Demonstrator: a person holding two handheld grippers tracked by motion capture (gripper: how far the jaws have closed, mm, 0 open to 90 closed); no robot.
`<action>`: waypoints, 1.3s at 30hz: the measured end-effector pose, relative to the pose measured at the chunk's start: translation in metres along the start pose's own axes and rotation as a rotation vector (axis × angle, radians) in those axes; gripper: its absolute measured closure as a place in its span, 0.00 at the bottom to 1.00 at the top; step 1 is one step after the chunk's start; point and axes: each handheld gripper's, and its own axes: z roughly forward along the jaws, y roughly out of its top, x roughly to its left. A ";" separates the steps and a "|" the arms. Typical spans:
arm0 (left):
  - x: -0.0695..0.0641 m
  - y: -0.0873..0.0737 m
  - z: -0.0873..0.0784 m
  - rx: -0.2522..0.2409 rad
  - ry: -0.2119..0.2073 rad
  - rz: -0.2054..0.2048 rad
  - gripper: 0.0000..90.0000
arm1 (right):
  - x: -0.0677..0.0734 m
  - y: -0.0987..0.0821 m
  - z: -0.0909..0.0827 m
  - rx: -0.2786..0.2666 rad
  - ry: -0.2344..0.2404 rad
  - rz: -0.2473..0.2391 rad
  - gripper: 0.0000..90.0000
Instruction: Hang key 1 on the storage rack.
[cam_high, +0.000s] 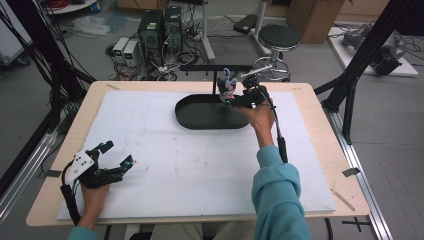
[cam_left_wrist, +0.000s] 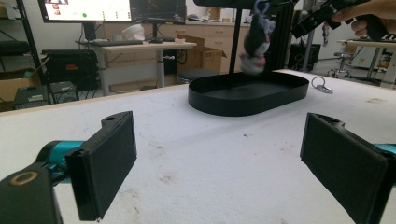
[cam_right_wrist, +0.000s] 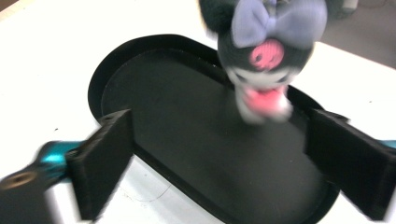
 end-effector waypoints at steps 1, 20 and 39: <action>0.000 0.000 0.000 -0.003 -0.001 0.001 0.12 | 0.001 0.000 -0.002 -0.004 -0.003 -0.007 0.01; 0.000 0.000 0.000 0.002 -0.001 0.009 0.12 | -0.001 -0.067 -0.098 -0.282 0.003 -0.070 0.01; -0.001 0.000 0.000 -0.001 0.000 0.021 0.12 | -0.003 -0.159 -0.134 -0.548 -0.082 -0.050 0.01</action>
